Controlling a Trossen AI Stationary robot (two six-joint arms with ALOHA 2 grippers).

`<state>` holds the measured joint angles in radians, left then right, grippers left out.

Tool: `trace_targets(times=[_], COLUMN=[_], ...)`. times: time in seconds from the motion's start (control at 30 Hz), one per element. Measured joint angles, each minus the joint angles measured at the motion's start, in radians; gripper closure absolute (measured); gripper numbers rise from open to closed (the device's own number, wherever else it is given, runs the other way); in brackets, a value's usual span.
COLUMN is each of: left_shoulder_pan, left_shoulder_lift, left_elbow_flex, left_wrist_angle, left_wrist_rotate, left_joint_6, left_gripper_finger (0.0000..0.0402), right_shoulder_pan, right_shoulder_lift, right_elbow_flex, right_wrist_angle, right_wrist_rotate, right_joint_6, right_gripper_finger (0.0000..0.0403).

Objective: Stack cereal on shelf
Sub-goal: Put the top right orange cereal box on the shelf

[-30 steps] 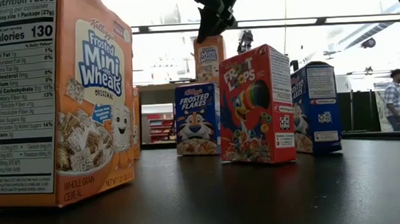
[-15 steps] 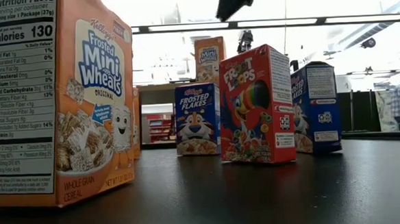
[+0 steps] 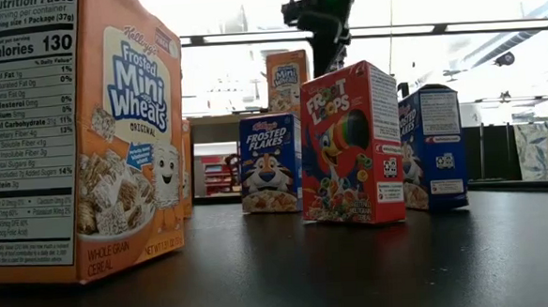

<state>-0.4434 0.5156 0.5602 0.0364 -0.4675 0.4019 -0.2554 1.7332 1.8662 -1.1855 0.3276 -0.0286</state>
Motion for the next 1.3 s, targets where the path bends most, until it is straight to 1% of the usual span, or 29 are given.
trace_targets(times=[0.07,0.37,0.5,0.6,0.7,0.97,1.03,1.1,1.3], left_shoulder_pan=[0.000,0.000,0.000,0.000,0.000,0.000,0.000,0.000,0.000], left_shoulder_lift=[0.000,0.000,0.000,0.000,0.000,0.000,0.000,0.000,0.000], left_elbow_flex=[0.000,0.000,0.000,0.000,0.000,0.000,0.000,0.000,0.000], left_wrist_angle=[0.000,0.000,0.000,0.000,0.000,0.000,0.000,0.000,0.000], left_wrist_rotate=[0.000,0.000,0.000,0.000,0.000,-0.001,-0.001,-0.001,-0.001], left_joint_6=[0.000,0.000,0.000,0.000,0.001,0.003,0.008,0.009,0.008], left_gripper_finger=[0.0402,0.0402,0.0402,0.0402,0.0402,0.0402,0.0402,0.0402,0.0402], right_shoulder_pan=[-0.004,-0.014,-0.014,-0.013,-0.014,-0.013,-0.014,-0.014,0.001], right_shoulder_lift=[0.000,0.003,0.003,0.003,0.003,0.003,0.003,0.003,0.004], right_elbow_flex=[-0.026,-0.096,-0.117,-0.127,-0.137,-0.173,-0.184,-0.192,-0.195], right_wrist_angle=[0.067,0.310,0.400,0.457,0.516,0.621,0.638,0.644,0.641], right_wrist_rotate=[0.016,0.010,-0.039,-0.054,-0.099,-0.101,-0.124,-0.146,-0.145], right_joint_6=[-0.032,-0.129,-0.156,-0.158,-0.170,-0.181,-0.183,-0.182,-0.182], right_gripper_finger=[0.0390,0.0390,0.0390,0.0391,0.0390,0.0390,0.0390,0.0391,0.0390])
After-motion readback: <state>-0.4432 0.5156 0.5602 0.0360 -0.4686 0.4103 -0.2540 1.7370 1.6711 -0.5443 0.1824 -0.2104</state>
